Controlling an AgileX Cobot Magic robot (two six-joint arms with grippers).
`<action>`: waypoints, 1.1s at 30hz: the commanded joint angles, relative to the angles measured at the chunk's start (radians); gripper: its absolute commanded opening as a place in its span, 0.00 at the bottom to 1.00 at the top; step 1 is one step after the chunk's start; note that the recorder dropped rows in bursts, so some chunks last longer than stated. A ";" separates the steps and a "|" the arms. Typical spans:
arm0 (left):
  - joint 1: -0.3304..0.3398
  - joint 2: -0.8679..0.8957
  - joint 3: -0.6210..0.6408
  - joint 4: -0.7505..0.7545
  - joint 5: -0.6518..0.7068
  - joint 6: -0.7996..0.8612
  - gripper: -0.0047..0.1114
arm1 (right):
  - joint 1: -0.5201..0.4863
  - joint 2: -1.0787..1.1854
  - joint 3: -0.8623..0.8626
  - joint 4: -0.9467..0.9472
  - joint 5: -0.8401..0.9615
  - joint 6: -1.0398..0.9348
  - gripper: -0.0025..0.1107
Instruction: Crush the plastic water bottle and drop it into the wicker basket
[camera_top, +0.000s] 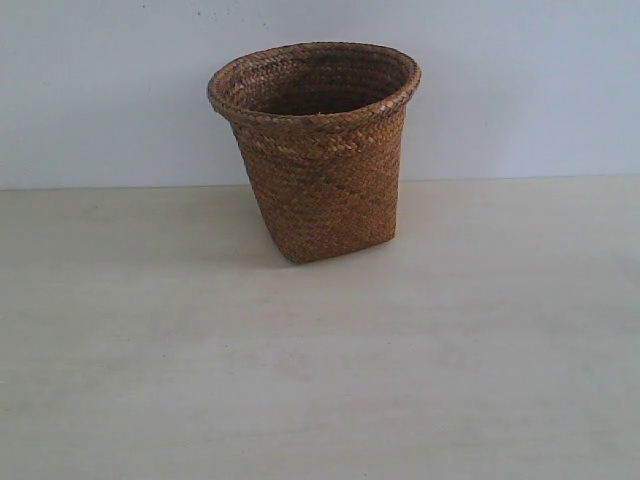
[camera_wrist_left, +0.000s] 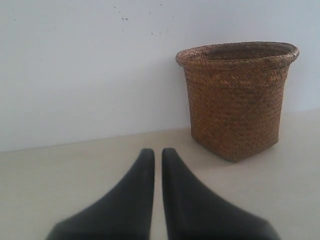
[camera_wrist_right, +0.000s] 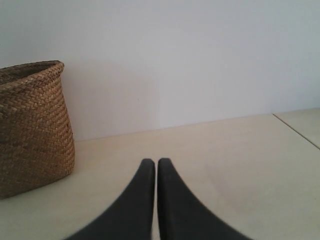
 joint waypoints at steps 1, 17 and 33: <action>0.006 -0.001 0.035 -0.007 -0.016 -0.034 0.08 | -0.002 -0.005 0.003 -0.004 -0.010 -0.001 0.02; 0.107 -0.001 0.058 0.001 0.143 -0.048 0.08 | -0.002 -0.005 0.003 -0.004 -0.010 -0.001 0.02; 0.107 -0.001 0.058 0.001 0.145 -0.048 0.08 | -0.002 -0.005 0.003 -0.004 -0.010 -0.001 0.02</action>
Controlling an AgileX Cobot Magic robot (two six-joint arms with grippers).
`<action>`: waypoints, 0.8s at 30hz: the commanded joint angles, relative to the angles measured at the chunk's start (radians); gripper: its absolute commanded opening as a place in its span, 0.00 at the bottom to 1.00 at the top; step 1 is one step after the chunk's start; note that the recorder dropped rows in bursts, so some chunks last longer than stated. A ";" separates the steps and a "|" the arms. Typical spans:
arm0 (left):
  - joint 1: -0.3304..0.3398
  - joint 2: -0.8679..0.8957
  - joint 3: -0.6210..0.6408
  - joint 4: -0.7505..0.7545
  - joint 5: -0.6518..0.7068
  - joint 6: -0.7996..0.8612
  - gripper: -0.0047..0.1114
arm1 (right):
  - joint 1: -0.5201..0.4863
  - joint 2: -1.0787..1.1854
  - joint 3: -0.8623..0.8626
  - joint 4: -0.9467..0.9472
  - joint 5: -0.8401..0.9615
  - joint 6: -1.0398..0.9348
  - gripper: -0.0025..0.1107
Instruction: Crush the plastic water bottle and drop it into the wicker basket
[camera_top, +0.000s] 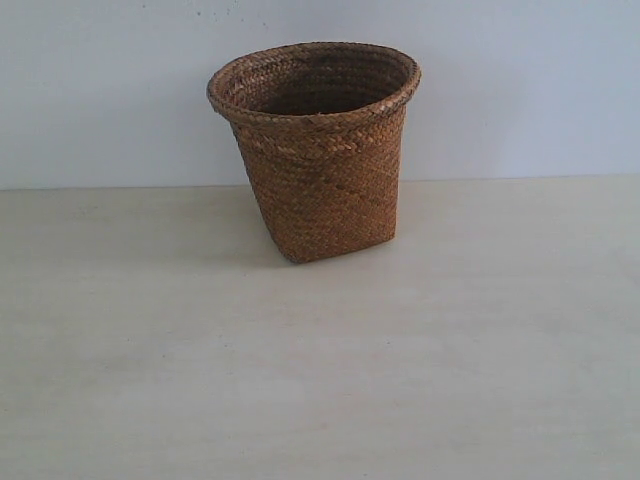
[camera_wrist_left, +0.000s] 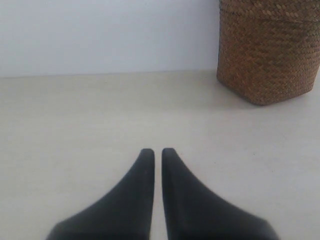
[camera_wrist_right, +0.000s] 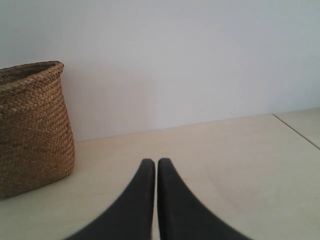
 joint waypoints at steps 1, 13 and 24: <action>0.002 -0.001 0.003 0.001 0.002 -0.009 0.08 | -0.002 -0.005 0.003 -0.004 -0.009 -0.002 0.02; 0.002 -0.001 0.003 0.001 0.002 -0.009 0.08 | -0.002 -0.005 0.003 -0.013 0.003 -0.028 0.02; 0.002 -0.001 0.003 0.001 0.002 -0.009 0.08 | -0.002 -0.005 0.086 -0.060 0.043 -0.037 0.02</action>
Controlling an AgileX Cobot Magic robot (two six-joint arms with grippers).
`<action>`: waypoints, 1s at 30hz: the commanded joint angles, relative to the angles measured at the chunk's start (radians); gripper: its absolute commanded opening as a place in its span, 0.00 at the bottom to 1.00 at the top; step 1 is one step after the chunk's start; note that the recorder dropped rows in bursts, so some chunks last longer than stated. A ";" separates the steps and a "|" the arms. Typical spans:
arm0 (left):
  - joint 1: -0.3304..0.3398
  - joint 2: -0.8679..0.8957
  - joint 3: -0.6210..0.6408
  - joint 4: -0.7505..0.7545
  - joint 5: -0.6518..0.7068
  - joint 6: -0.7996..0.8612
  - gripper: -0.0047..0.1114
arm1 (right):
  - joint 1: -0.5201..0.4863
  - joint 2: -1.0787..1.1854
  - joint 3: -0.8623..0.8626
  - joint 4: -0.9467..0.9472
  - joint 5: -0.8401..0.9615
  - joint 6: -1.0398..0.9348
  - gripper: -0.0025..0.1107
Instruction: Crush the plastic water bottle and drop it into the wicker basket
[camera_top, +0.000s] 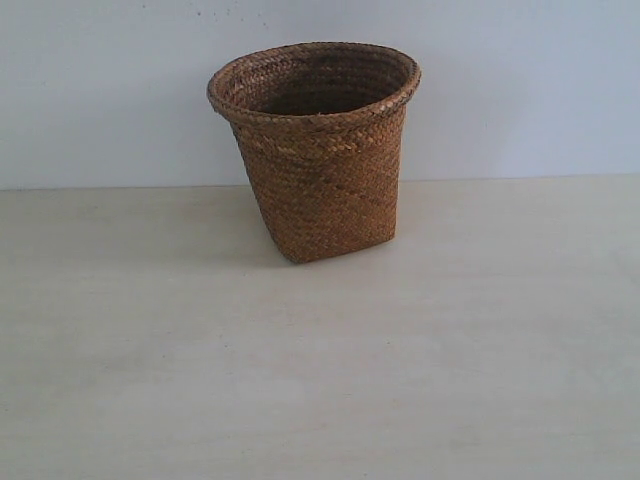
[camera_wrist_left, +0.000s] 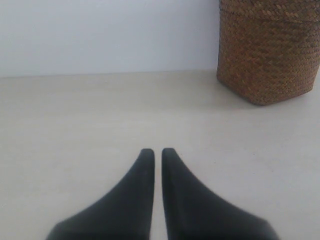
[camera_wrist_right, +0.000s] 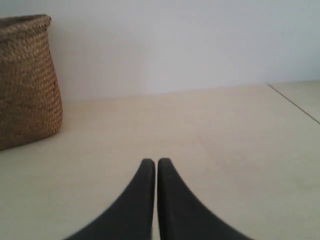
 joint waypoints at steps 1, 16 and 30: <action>0.002 -0.001 0.003 0.001 0.002 -0.009 0.08 | -0.002 -0.005 0.016 -0.043 0.042 -0.009 0.02; 0.002 -0.001 0.003 0.001 0.002 0.000 0.08 | -0.002 -0.005 0.016 -0.089 0.111 0.000 0.02; 0.002 -0.001 0.003 0.001 0.002 0.000 0.08 | -0.002 -0.005 0.016 -0.089 0.111 -0.007 0.02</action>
